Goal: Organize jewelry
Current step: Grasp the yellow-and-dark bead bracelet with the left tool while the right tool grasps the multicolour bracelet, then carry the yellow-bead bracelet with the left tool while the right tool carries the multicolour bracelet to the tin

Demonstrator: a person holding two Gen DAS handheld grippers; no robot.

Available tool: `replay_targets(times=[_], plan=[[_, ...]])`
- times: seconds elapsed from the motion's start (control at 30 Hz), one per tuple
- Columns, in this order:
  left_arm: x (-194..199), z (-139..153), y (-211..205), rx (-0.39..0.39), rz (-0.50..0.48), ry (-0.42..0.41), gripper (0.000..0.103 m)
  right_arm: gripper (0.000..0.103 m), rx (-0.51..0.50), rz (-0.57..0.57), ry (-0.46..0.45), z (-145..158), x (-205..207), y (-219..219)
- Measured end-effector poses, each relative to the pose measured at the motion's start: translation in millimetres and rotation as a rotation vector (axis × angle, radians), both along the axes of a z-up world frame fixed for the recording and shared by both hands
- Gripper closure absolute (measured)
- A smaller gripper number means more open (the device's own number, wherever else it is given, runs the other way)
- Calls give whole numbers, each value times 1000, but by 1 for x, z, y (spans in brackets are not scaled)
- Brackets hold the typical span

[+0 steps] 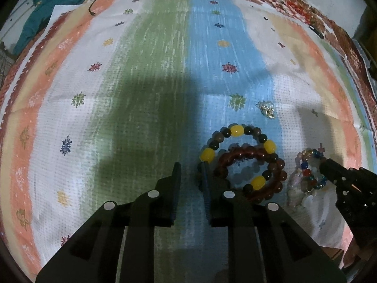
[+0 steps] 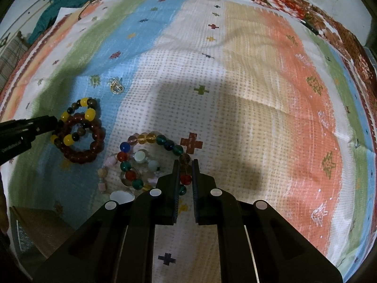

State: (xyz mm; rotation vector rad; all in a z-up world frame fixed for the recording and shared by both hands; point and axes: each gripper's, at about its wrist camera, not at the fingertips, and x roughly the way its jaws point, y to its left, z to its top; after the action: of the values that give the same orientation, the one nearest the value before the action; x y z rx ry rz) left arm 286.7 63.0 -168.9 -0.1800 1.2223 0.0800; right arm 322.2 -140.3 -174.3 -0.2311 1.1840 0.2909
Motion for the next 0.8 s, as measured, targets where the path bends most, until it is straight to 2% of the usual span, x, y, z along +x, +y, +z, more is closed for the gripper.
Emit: replay_targets(times=[0.1,0.27,0.3,0.43,0.8], plan=[[1,-3,-3,-20,-25,7,86,93,1,1,-2,0,0,0],[-1,-9,-11,40,-64,8,89,93,11,3,-5,2,0,0],[-1,-8,-9,45,-57,6,93,93,12,4,-7,3,-1,0],[-2,-4,-7,45,-52,-1,93,93,17,8,-19,9,-2,1],[-14,41,-19,38,-55,-110,94,93,57,28,-79,41,-18,2]])
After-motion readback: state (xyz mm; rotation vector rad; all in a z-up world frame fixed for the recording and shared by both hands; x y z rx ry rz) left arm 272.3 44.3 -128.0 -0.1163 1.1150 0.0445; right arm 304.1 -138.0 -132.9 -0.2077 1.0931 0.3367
